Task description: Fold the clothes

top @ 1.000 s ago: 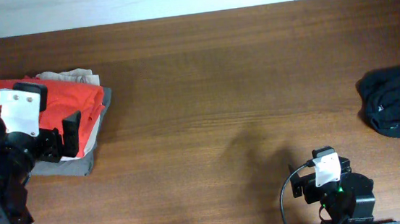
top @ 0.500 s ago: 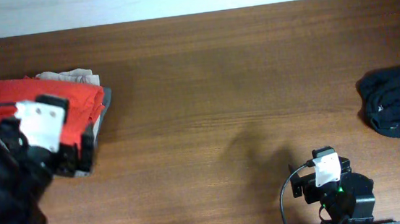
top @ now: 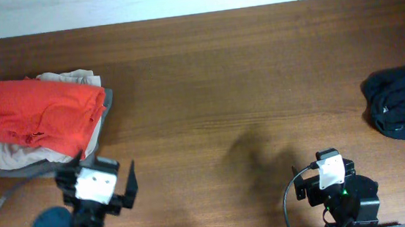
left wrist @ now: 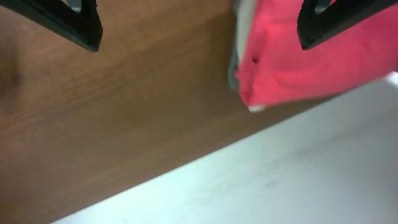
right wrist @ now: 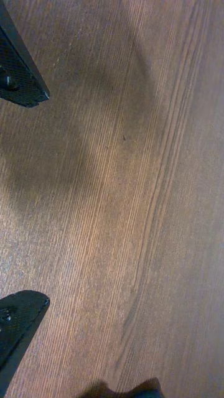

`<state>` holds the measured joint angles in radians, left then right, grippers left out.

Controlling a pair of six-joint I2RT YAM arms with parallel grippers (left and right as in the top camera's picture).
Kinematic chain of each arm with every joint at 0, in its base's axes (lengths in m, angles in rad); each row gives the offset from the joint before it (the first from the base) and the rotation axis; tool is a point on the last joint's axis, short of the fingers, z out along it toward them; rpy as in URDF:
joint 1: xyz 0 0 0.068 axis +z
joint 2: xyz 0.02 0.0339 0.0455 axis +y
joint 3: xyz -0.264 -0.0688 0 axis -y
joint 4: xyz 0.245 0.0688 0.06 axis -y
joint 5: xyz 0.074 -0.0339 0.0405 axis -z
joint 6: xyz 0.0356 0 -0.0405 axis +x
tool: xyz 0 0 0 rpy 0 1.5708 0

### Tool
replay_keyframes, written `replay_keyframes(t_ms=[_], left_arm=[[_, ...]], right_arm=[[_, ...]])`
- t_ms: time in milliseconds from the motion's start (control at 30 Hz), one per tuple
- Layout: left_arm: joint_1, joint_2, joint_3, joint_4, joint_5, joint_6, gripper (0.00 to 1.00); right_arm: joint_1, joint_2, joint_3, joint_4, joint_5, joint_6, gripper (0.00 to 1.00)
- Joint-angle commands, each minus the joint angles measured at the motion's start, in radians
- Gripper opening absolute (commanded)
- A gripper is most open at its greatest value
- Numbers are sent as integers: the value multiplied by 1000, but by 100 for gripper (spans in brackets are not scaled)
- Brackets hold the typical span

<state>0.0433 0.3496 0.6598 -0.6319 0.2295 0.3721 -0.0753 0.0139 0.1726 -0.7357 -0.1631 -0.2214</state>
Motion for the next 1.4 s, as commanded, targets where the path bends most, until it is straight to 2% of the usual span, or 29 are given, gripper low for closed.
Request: replay_keyframes(t_ms=[0,167,333,567,1367], left_arm=[[-18,-142,-159,46,-10,-69,100],[-18,-269,-307,60,-9,-157,100],[-39,-346,-418,95,-9,-158,100],[-74,-344,-539,224,-10,-154,100],[-73,-343,-541,239,-13,-140,100]], right_arm=[[-4,-11,-5,0,-9,-6,99],[-4,-11,-5,0,-9,-6,99],[-4,-11,-5,0,-9,-6,99],[-4,-11,-5,0,-9,-7,99],[-4,-11,-5,0,-9,-7,99]])
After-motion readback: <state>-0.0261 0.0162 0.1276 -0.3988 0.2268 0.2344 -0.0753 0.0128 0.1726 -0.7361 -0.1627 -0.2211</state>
